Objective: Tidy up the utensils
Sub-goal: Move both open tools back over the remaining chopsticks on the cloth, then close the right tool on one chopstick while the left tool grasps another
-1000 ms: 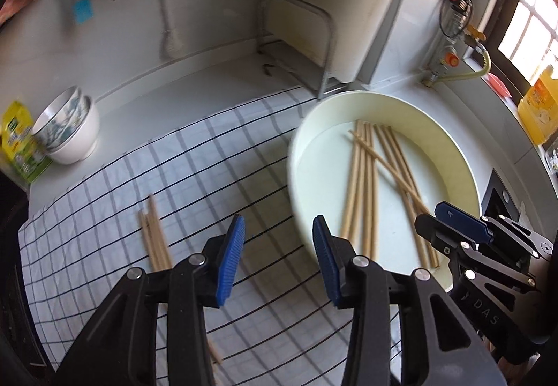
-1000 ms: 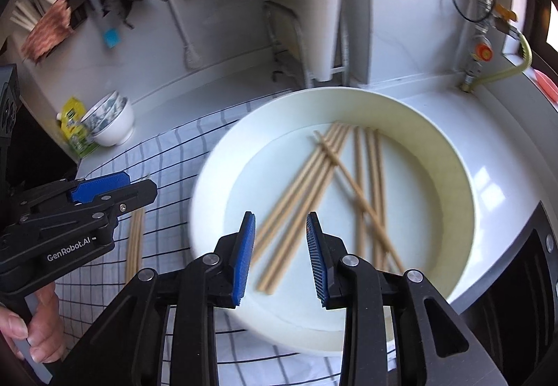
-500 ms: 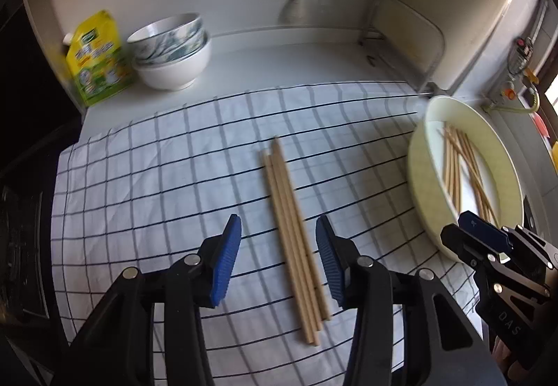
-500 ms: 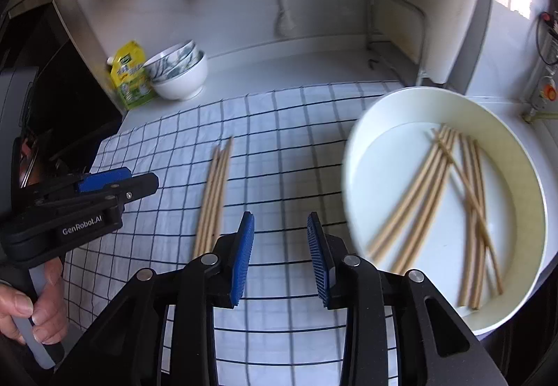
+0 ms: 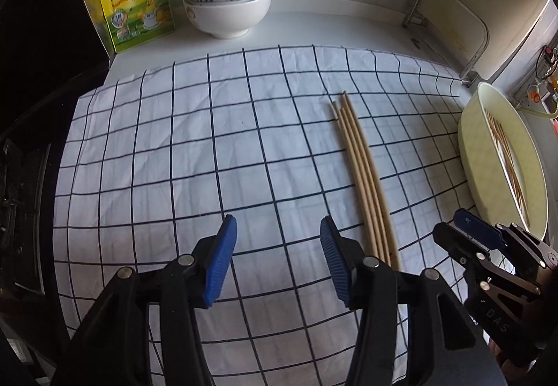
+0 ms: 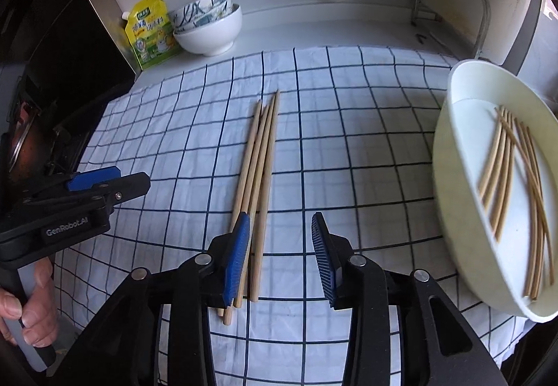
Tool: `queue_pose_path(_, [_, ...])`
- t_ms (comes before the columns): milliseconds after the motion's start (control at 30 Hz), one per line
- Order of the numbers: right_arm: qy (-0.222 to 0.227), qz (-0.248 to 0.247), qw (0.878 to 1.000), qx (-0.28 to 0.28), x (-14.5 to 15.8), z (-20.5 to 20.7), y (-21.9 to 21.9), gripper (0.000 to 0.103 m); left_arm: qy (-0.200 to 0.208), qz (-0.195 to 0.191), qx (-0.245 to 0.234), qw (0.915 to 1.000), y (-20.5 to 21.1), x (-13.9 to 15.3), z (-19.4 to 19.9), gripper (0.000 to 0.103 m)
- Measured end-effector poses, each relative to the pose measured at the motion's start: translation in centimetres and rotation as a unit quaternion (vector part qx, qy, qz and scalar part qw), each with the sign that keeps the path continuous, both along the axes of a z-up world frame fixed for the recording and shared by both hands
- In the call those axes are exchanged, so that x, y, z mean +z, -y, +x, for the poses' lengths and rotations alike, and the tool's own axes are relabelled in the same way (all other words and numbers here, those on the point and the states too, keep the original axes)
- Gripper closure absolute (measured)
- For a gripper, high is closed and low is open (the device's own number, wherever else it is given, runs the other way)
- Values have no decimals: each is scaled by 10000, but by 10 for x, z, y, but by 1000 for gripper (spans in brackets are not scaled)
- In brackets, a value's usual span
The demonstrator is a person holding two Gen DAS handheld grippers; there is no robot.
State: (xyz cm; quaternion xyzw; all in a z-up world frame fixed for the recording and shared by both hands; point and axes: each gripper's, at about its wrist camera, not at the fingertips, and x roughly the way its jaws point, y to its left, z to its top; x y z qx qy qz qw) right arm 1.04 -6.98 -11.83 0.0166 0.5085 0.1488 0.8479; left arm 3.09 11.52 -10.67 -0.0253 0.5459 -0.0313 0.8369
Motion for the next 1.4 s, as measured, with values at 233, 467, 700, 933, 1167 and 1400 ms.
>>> queue_pose_path(233, [-141,-99,9998,-35,-27,0,-5,61,-109,-48,-59,9999,-4,-18,-2,50])
queue_pose_path(467, [-70,-288,9995,-68,-40,0,-9,61,-138,-112,-110,9998,-4,-27,-2,49])
queue_pose_path(700, [-5,-444,9990,-42,-45,0,-16,61,-126,-144,-106,9998,-4,-30,-3,46])
queue_pose_path(933, [69,-615,9981,30,-47,2,-21,61,-86,-181,-133,9997,-4,-30,-4,44])
queue_pose_path(1167, [142,-703,9973,167,-47,3,-22,86,-59,-186,-179,9996,2,-28,-2,44])
queue_pose_path(1400, [107,-582,9981,141,-46,3,-13,97,-56,-212,-255,9994,15,-31,3,43])
